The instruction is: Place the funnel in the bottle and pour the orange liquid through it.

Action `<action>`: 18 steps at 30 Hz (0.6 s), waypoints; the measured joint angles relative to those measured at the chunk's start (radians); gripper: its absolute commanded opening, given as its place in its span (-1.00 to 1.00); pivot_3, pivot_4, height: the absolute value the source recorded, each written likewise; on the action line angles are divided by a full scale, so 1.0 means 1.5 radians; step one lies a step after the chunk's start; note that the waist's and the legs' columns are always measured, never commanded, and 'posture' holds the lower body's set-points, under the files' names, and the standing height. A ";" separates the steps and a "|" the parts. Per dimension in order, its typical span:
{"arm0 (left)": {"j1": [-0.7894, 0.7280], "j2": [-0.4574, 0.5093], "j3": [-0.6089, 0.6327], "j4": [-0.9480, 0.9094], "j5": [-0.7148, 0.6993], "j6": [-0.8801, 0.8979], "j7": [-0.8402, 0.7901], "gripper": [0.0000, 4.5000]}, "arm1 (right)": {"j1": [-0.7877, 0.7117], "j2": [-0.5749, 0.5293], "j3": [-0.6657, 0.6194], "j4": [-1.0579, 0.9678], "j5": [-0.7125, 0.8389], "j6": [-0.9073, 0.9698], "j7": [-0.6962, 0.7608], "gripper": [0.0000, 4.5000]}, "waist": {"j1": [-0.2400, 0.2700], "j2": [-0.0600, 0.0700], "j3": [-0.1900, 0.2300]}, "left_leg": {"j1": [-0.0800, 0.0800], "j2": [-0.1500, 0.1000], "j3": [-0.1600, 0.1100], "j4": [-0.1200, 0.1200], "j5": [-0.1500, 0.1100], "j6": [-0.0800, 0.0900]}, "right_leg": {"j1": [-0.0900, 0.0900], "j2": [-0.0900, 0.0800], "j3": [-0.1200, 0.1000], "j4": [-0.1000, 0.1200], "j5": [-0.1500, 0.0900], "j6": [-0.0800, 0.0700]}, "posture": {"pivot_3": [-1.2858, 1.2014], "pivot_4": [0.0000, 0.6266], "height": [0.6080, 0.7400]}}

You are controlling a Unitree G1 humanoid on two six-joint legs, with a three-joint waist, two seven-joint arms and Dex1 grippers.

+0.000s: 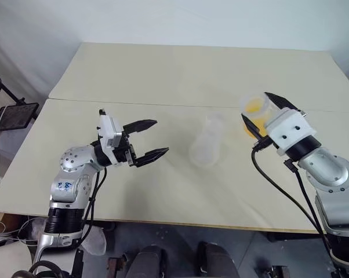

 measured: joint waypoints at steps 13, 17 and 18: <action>-0.011 -0.022 -0.020 -0.007 0.002 0.000 0.019 1.00 | -0.024 0.000 0.053 0.022 -0.188 -0.095 -0.030 0.23 | 0.000 0.000 0.000 | 0.000 0.000 0.000 0.000 0.000 0.000 | 0.000 0.000 0.000 0.000 0.000 0.000 | 0.03 -0.52 1.00; -0.013 -0.027 -0.021 -0.006 0.002 -0.003 0.023 1.00 | -0.024 0.004 0.059 0.040 -0.232 -0.116 -0.036 0.23 | -0.001 0.000 0.000 | 0.000 0.000 0.000 0.000 0.000 0.000 | 0.000 0.000 0.000 0.000 0.000 0.000 | 0.03 -0.52 1.00; -0.013 -0.028 -0.022 -0.006 0.002 -0.003 0.024 1.00 | -0.026 0.004 0.065 0.042 -0.245 -0.119 -0.037 0.23 | -0.001 0.000 0.000 | 0.000 0.000 0.000 0.000 0.000 0.000 | 0.000 0.000 0.000 0.000 0.000 0.000 | 0.03 -0.52 1.00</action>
